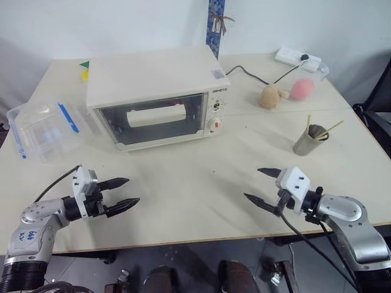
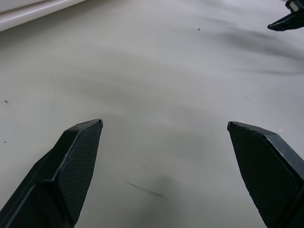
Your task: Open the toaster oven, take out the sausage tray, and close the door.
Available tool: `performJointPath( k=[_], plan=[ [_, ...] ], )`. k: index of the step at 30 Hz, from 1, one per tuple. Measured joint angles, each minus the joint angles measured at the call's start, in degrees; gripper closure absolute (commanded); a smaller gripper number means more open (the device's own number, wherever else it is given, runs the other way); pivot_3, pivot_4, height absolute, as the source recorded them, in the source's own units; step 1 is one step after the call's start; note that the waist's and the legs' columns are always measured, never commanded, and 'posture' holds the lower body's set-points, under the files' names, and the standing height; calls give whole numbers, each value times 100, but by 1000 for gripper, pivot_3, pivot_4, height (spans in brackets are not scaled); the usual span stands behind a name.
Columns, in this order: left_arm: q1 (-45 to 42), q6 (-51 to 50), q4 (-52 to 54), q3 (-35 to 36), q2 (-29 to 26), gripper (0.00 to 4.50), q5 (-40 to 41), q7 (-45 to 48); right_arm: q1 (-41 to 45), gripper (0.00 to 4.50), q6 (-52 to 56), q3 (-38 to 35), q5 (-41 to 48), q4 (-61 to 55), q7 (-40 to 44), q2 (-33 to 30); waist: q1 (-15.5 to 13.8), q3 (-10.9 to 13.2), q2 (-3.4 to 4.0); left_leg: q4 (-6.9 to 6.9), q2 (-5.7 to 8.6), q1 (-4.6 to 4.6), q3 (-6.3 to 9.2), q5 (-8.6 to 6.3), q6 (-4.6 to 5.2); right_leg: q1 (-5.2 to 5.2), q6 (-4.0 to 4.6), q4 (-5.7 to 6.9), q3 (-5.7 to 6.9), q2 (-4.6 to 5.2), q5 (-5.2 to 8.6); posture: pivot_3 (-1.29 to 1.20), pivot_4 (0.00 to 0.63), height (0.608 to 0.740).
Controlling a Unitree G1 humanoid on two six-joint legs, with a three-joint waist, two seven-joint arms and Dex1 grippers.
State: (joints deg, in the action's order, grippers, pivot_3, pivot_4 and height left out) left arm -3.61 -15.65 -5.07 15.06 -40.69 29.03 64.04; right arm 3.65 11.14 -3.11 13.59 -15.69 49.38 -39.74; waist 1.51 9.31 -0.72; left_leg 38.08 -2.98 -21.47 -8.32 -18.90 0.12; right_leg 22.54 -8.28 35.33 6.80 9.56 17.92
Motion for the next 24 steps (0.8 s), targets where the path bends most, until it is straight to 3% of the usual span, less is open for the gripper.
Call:
performJointPath(
  k=[7, 15, 24],
  plan=[
    [0, -294, 65, 92, -8, 17, 14, -394, 412, 0, 200, 79, 47, -34, 223, -71, 0, 1, -2, 3, -1, 0, 2, 0, 0, 1, 0, 6, 0, 0, 0, 0, 150, 740],
    [459, -820, 953, 664, 10, 17, 468, -764, 1837, 0, 653, 765, 82, -75, 392, 43, 17, 8, -9, 5, -6, 1, 7, -2, -4, 14, 0, 21, -5, 0, 0, 0, 150, 740],
    [774, -1336, 1389, 1492, -98, 17, 1270, -722, 3749, 0, 489, 1623, 87, 915, 1058, 907, 14, 12, -15, 10, -6, 0, 6, -4, -6, 16, 0, 29, -5, 0, 0, 0, 150, 740]
  ],
)
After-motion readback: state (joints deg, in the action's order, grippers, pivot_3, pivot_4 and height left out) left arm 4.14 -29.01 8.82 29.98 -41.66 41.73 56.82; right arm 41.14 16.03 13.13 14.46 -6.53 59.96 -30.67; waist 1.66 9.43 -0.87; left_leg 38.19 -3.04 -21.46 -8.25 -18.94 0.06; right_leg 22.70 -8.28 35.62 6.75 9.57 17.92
